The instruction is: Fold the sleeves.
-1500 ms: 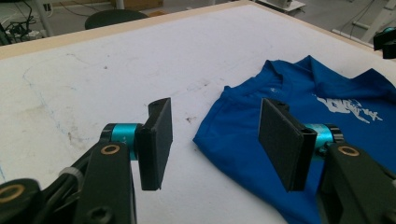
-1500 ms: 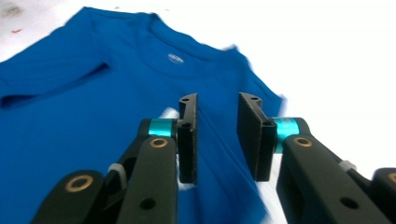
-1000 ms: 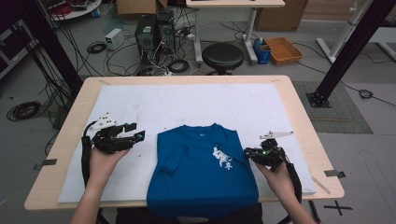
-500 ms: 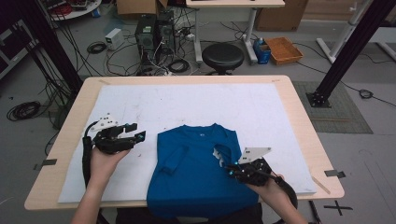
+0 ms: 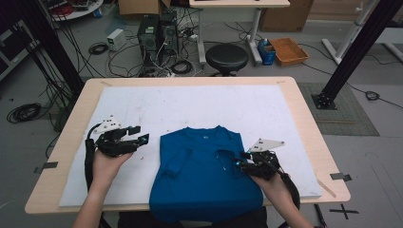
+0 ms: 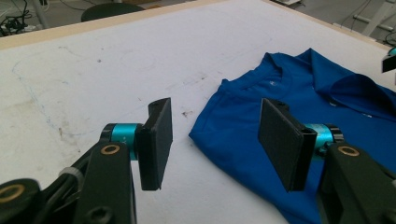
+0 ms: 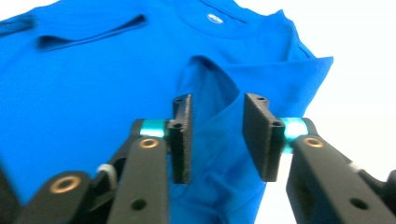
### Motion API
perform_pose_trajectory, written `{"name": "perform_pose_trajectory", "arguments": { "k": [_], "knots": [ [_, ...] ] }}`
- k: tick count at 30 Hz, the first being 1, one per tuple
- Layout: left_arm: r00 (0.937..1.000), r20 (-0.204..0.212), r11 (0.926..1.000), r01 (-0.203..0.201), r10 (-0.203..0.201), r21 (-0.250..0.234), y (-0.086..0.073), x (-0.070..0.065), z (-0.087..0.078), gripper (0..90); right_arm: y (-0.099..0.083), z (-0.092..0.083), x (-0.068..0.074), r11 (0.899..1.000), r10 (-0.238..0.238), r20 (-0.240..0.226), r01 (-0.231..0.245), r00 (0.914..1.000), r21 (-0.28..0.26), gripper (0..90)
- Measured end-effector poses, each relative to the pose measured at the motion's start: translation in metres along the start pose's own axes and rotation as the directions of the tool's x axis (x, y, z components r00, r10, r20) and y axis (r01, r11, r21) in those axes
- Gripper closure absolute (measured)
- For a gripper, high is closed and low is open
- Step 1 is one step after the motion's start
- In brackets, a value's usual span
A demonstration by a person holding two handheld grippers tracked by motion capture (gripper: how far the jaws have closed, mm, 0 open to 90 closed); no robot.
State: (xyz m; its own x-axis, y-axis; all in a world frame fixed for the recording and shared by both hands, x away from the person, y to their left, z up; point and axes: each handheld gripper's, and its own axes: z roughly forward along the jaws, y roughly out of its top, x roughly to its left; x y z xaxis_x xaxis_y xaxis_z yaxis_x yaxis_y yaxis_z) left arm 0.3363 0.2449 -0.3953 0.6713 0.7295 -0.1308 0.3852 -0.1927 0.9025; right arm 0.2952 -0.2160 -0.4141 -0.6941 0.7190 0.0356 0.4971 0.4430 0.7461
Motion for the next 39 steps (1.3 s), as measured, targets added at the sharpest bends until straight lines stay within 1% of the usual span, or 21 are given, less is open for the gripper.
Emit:
{"name": "perform_pose_trajectory", "arguments": {
  "k": [1, 2, 4, 5, 6, 7, 8, 9, 12, 14, 16, 17, 18, 20, 26, 27, 28, 31, 32, 37, 39],
  "knots": [
    [1.0000, 0.000, 1.0000, 0.000, 0.000, 0.000, 0.000, 0.000, 0.000, 45.0, 0.000, 0.004, 0.001, 1.000, -0.012, 0.017, 0.012, 0.9998, 0.007, 62.6],
    [1.0000, -0.001, 1.0000, 0.000, 0.000, 0.003, 0.000, 0.000, 0.000, 45.0, 0.001, 0.011, 0.004, 0.999, -0.033, 0.049, 0.031, 0.9982, 0.038, 66.8],
    [1.0000, -0.001, 1.0000, -0.001, 0.001, 0.005, 0.000, 0.001, 0.000, 45.0, 0.001, 0.017, 0.006, 0.996, -0.051, 0.048, 0.048, 0.9975, 0.069, 74.8],
    [1.0000, -0.001, 1.0000, -0.002, 0.002, 0.005, 0.000, 0.001, 0.000, 45.0, 0.001, 0.017, 0.006, 0.996, -0.051, 0.048, 0.048, 0.9975, 0.069, 74.8],
    [1.0000, -0.001, 1.0000, -0.003, 0.003, 0.006, 0.000, 0.001, 0.000, 45.0, -0.001, 0.019, 0.010, 0.993, -0.083, 0.022, 0.081, 0.9963, 0.081, 82.0],
    [1.0000, -0.003, 1.0000, 0.001, -0.001, 0.003, -0.001, 0.001, 0.001, 45.0, -0.001, 0.019, 0.010, 0.993, -0.083, 0.022, 0.081, 0.9963, 0.081, 82.0],
    [1.0000, -0.004, 1.0000, 0.002, -0.002, 0.005, -0.001, 0.001, 0.001, 45.0, -0.002, 0.018, 0.016, 0.988, -0.132, -0.001, 0.132, 0.9913, 0.083, 83.7],
    [1.0000, -0.004, 1.0000, 0.007, -0.007, 0.004, -0.001, 0.001, 0.001, 45.0, -0.002, 0.018, 0.016, 0.988, -0.132, -0.001, 0.132, 0.9913, 0.083, 83.7],
    [1.0000, -0.004, 1.0000, 0.004, -0.004, 0.006, -0.001, 0.001, 0.001, 45.0, -0.003, 0.017, 0.022, 0.978, -0.189, -0.054, 0.193, 0.9805, 0.082, 83.0],
    [1.0000, -0.002, 1.0000, 0.002, -0.002, 0.004, -0.001, 0.000, 0.001, 45.0, -0.004, 0.017, 0.023, 0.974, -0.201, -0.081, 0.207, 0.9763, 0.086, 75.0],
    [1.0000, 0.001, 1.0000, 0.001, -0.001, 0.001, -0.001, 0.000, 0.001, 45.0, -0.005, 0.016, 0.021, 0.976, -0.196, -0.091, 0.203, 0.9764, 0.079, 74.0],
    [1.0000, 0.003, 1.0000, -0.001, 0.001, 0.002, -0.001, -0.001, 0.001, 45.0, -0.005, 0.011, 0.017, 0.982, -0.181, -0.062, 0.184, 0.9815, 0.052, 73.8],
    [1.0000, 0.002, 1.0000, -0.002, 0.002, 0.002, 0.000, -0.001, 0.001, 45.0, -0.005, 0.011, 0.017, 0.982, -0.181, -0.062, 0.184, 0.9815, 0.052, 73.8],
    [1.0000, 0.002, 1.0000, -0.001, 0.001, 0.003, 0.000, -0.001, 0.001, 45.0, -0.005, 0.007, 0.013, 0.988, -0.145, -0.046, 0.148, 0.9883, 0.050, 74.1],
    [1.0000, 0.001, 0.9999, -0.002, 0.002, 0.012, -0.001, 0.000, 0.003, 45.0, -0.018, 0.001, 0.019, 0.983, -0.170, -0.040, 0.173, 0.9845, 0.066, 74.8],
    [1.0000, 0.002, 0.9999, 0.001, -0.001, 0.013, -0.001, 0.000, 0.003, 44.9, -0.019, 0.005, 0.019, 0.980, -0.172, -0.040, 0.175, 0.9843, 0.094, 77.1],
    [1.0000, 0.002, 0.9999, -0.002, 0.002, 0.013, -0.001, -0.001, 0.003, 44.9, -0.019, 0.005, 0.019, 0.980, -0.172, -0.040, 0.175, 0.9843, 0.094, 77.1],
    [1.0000, 0.002, 0.9999, -0.003, 0.003, 0.010, -0.001, -0.002, 0.003, 45.0, -0.020, 0.008, 0.017, 0.980, -0.166, -0.040, 0.170, 0.9853, 0.103, 86.5],
    [1.0000, 0.002, 0.9999, -0.002, 0.002, 0.011, -0.001, -0.002, 0.003, 45.0, -0.019, 0.007, 0.017, 0.980, -0.168, -0.048, 0.172, 0.9846, 0.102, 89.2],
    [1.0000, -0.002, 0.9999, 0.003, -0.003, 0.015, -0.002, 0.000, 0.003, 45.0, -0.021, -0.001, 0.017, 0.978, -0.184, -0.083, 0.191, 0.9794, 0.087, 89.7],
    [1.0000, 0.003, 0.9998, 0.000, 0.000, 0.019, -0.002, 0.000, 0.004, 45.0, -0.021, -0.006, 0.016, 0.980, -0.175, -0.100, 0.183, 0.9795, 0.077, 89.7]
  ]
}}
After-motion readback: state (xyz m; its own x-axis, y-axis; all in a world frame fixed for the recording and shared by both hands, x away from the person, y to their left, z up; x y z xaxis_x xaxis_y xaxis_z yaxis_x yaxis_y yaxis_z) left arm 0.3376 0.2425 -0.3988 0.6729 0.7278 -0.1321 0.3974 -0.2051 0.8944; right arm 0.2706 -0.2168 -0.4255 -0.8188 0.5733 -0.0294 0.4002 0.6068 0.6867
